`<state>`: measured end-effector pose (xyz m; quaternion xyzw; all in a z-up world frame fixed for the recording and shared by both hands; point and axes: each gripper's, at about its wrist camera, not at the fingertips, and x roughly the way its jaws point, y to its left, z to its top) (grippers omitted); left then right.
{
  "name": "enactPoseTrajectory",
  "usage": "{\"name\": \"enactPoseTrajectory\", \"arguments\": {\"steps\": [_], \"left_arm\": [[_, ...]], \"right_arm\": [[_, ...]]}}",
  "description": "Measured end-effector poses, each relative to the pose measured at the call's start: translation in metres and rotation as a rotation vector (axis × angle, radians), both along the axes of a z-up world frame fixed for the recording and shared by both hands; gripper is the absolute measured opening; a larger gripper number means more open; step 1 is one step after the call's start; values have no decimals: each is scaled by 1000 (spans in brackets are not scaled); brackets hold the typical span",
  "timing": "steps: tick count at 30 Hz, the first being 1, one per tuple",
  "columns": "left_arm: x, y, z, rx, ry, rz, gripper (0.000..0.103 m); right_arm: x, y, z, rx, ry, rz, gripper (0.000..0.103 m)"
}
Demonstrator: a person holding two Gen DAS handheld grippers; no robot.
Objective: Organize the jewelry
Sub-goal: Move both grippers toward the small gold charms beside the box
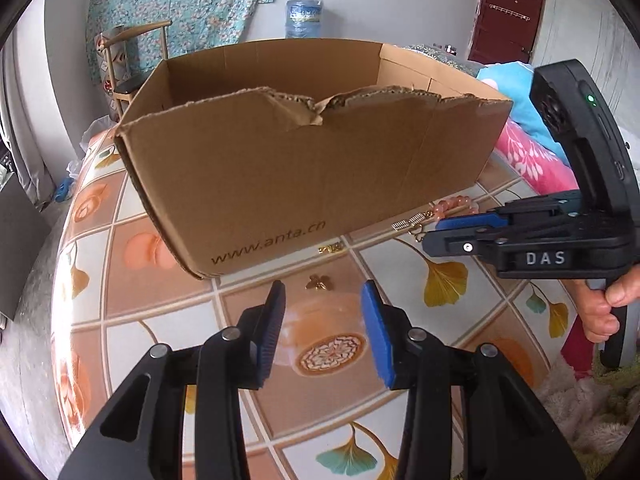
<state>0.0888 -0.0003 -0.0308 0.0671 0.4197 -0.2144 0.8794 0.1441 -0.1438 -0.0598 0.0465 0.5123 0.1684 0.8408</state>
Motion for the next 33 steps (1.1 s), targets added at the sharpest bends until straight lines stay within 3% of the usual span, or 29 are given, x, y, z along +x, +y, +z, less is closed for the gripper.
{"name": "enactPoseTrajectory", "arguments": {"steps": [7,9,11,27,33], "left_arm": [[7,-1,-6,-14,14,4,38],[7,2,-7,-16,16,4,38],[7,2,-7,-16,18,3,38],[10,-6,-6,25,-4,-4,38],[17,-10,-11,39,20,-10,24]], "right_arm": [[10,32,0,-126,-64,22,26],[10,40,1,-179,-84,27,22],[9,46,1,-213,-98,33,11],[-35,41,1,-173,-70,45,11],[-47,36,2,-156,-74,43,10]]}}
